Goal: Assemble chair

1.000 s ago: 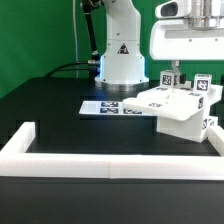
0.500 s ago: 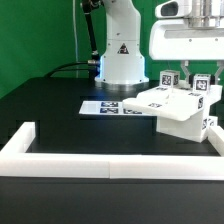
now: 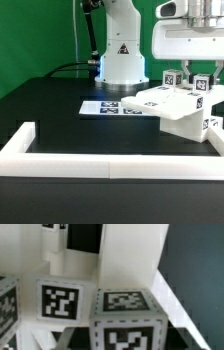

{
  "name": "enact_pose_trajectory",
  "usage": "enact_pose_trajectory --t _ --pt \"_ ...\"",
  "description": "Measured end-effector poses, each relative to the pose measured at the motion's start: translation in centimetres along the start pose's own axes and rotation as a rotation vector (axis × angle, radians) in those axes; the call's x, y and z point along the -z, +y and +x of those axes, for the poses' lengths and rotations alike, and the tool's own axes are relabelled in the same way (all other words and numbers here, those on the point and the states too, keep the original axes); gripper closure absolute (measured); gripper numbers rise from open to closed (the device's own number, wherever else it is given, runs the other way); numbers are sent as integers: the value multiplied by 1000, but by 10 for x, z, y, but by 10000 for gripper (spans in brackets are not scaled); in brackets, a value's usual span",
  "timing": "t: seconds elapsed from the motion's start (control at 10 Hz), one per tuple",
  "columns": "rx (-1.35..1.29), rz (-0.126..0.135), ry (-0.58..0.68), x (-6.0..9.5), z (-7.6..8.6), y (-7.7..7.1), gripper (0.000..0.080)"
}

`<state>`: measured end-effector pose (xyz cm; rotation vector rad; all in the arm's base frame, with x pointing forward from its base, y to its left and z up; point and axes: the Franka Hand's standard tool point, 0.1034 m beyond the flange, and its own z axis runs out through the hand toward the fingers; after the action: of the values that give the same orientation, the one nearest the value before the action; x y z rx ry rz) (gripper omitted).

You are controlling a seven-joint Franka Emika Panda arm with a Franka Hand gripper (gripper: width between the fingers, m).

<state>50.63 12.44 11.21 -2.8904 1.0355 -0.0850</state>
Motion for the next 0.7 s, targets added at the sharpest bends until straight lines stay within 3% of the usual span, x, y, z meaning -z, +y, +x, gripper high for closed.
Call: enact_pose_trajectory --t 0.7 --pt "-417 -5 -5 0 -1 3 509"
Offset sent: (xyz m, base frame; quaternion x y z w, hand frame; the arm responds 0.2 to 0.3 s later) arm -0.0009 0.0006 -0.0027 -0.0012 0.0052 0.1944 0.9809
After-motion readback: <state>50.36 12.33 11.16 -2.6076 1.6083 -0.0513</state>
